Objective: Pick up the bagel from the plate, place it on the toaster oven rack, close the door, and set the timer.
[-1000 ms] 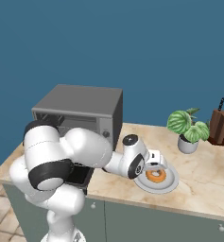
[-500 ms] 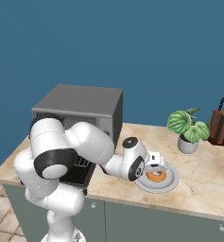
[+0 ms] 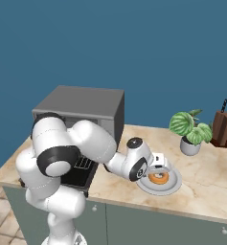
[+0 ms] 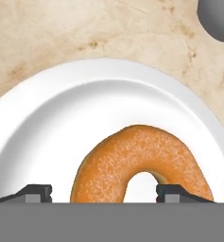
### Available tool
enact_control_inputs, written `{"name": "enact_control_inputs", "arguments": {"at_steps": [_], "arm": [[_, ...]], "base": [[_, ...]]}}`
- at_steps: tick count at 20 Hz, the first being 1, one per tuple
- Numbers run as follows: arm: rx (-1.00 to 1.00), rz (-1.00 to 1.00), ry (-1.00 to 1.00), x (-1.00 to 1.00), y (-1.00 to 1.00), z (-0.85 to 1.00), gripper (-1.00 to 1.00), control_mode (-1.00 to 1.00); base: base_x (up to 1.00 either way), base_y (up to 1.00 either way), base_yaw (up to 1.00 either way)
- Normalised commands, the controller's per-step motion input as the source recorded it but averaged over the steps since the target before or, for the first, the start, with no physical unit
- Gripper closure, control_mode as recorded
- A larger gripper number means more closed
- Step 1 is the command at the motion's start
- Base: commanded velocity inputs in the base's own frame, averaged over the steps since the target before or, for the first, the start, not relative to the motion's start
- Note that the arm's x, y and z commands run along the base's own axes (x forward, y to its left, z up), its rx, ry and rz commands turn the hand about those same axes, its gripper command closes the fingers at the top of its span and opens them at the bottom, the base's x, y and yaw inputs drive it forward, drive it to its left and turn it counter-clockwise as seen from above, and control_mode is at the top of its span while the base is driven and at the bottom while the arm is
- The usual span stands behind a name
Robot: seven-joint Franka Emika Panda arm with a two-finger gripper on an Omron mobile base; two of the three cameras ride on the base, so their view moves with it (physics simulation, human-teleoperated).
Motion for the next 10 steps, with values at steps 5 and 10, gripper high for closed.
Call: {"name": "enact_control_inputs", "arguments": {"at_steps": [5,10], "arm": [[0.0,0.0,0.0,0.0,0.0,-0.08,1.0,-1.0],[0.0,-0.02,0.0,0.0,0.02,-0.01,1.0,-1.0]], "base": [[0.0,0.0,0.0],[0.0,0.0,0.0]]}}
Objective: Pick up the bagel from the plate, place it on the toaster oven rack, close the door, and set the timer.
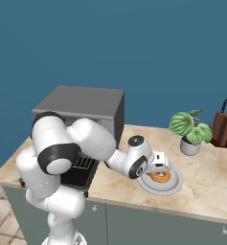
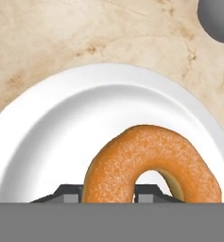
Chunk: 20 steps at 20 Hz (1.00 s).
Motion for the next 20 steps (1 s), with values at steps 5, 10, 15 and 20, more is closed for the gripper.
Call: {"name": "enact_control_inputs", "arguments": {"at_steps": [5,10,15,20], "arm": [[0.0,-0.04,0.0,-0.09,0.04,0.01,1.0,-1.0],[0.0,-0.01,-0.1,-0.5,0.18,0.65,1.0,-1.0],[0.0,0.0,-0.16,-0.57,0.53,1.0,1.0,-1.0],[-0.04,0.0,-0.05,-0.45,0.71,1.0,1.0,-1.0]], "base": [[0.0,0.0,0.0],[0.0,0.0,0.0],[0.0,0.0,0.0],[0.0,0.0,0.0]]}}
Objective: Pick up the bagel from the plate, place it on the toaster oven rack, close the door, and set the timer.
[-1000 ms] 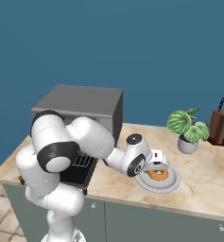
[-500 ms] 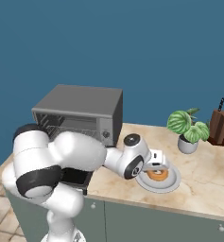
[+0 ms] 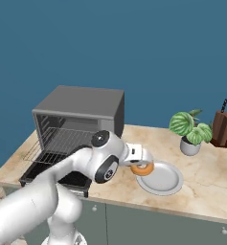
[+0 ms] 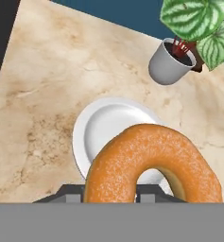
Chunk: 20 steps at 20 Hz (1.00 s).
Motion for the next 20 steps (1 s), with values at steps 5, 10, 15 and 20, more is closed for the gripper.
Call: {"name": "enact_control_inputs", "arguments": {"at_steps": [5,10,15,20], "arm": [[-0.01,0.0,0.03,-0.48,0.64,1.0,1.0,-1.0],[0.0,0.0,0.25,-0.21,0.48,0.99,1.0,-1.0],[0.0,0.01,0.32,-0.13,0.53,0.8,1.0,-1.0],[0.0,0.02,0.34,-0.01,0.56,0.38,1.0,-1.0]], "base": [[0.0,0.0,0.0],[0.0,0.0,0.0],[0.0,0.0,0.0],[0.0,0.0,0.0]]}}
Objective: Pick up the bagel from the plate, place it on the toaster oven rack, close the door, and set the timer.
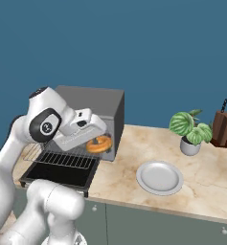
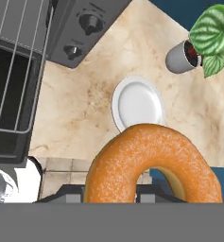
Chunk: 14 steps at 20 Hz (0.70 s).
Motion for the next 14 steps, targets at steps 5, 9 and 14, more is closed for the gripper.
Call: {"name": "enact_control_inputs", "arguments": {"at_steps": [5,9,14], "arm": [[0.0,0.03,0.09,-0.06,0.53,0.02,1.0,-1.0],[0.0,0.04,-0.01,-0.1,0.49,0.0,1.0,-1.0],[0.0,0.04,-0.05,-0.05,0.45,-0.19,1.0,-1.0]], "base": [[0.0,0.0,0.0],[0.0,0.0,0.0],[0.0,0.0,0.0]]}}
